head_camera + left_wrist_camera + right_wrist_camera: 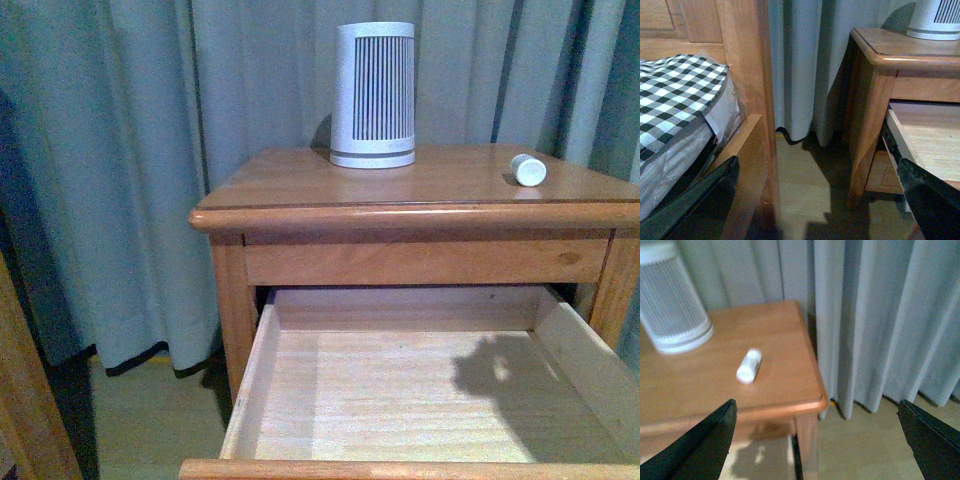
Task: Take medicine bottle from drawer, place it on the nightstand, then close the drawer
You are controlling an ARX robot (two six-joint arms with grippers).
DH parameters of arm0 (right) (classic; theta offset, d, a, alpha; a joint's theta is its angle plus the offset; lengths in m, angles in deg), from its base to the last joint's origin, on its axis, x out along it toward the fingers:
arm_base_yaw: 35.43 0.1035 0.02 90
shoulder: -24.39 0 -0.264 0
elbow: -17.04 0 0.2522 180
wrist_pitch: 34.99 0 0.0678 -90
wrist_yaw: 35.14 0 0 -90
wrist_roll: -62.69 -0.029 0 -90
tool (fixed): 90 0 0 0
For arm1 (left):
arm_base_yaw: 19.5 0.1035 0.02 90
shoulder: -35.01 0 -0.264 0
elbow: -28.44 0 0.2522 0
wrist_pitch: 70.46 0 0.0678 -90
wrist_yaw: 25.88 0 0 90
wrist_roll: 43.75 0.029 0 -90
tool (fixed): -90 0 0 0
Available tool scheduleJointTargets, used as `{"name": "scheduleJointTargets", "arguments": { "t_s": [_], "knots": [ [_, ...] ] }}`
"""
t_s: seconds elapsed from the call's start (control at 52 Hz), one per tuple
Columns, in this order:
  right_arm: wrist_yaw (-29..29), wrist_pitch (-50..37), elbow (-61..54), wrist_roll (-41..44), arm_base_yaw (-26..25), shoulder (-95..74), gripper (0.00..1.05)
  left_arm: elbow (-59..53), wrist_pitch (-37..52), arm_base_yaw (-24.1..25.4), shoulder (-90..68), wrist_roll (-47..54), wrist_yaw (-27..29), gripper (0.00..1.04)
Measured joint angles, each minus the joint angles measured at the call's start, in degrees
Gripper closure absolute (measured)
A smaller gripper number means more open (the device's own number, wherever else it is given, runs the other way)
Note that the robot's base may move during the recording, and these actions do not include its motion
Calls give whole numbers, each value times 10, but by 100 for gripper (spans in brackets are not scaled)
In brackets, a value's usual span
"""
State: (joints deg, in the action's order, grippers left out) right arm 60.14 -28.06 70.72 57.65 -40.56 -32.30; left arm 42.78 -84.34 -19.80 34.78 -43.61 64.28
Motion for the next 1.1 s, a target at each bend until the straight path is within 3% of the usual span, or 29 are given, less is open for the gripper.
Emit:
{"name": "scheduleJointTargets", "arguments": {
  "t_s": [0.231,0.365,0.634,0.941,1.095],
  "knots": [
    [40,83,-208,-5,60,171,7,0,0,0,0,0,0,7],
    [114,63,-297,-33,147,168,7,0,0,0,0,0,0,7],
    [217,-129,-340,-71,276,-1,7,0,0,0,0,0,0,7],
    [238,-484,-315,-45,251,-347,7,0,0,0,0,0,0,7],
    [222,-579,-251,-10,231,-477,7,0,0,0,0,0,0,7]
  ]
}}
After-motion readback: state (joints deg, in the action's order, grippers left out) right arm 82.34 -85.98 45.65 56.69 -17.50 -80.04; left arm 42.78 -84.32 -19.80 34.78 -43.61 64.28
